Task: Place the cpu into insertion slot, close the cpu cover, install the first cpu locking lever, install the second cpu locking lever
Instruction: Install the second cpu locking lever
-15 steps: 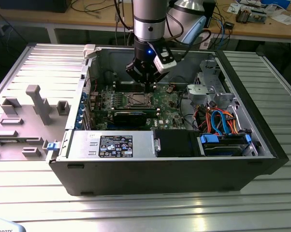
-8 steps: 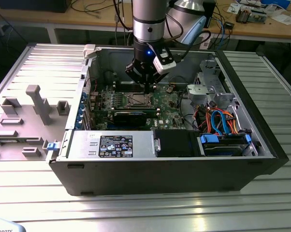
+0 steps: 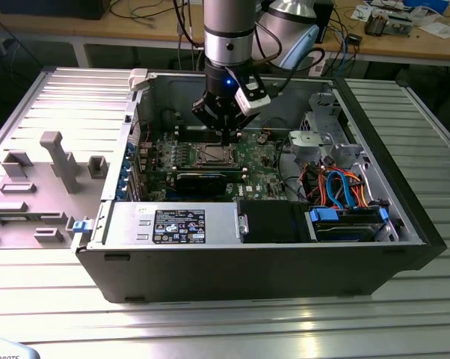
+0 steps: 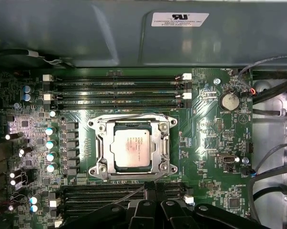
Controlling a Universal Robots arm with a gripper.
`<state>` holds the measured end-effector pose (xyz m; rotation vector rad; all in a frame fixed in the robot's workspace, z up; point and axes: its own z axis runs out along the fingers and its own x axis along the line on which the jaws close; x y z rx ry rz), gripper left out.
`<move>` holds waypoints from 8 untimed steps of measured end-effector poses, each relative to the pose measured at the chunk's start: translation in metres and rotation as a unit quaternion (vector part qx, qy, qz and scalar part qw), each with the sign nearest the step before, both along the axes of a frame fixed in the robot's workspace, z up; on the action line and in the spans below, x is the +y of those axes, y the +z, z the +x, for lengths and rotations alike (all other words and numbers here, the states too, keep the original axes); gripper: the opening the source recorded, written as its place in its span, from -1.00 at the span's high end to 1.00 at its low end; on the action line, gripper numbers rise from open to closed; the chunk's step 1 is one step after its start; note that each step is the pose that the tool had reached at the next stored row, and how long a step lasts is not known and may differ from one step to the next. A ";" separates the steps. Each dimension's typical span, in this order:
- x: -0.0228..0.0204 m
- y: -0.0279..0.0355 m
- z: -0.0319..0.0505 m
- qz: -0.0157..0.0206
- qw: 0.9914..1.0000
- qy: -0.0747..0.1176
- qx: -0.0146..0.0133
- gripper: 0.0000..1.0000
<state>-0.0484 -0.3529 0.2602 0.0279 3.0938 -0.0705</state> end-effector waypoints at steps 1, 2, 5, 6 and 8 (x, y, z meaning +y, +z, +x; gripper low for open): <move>0.0000 0.0000 0.0000 0.000 1.000 0.000 0.000 0.79; 0.0000 0.0000 0.0000 0.000 1.000 0.000 0.000 0.79; 0.0000 -0.0001 0.0000 0.000 1.000 0.000 0.000 0.79; 0.0000 -0.0001 0.0000 0.000 1.000 0.000 0.000 0.79; 0.0000 -0.0001 0.0000 0.000 1.000 0.000 0.000 0.79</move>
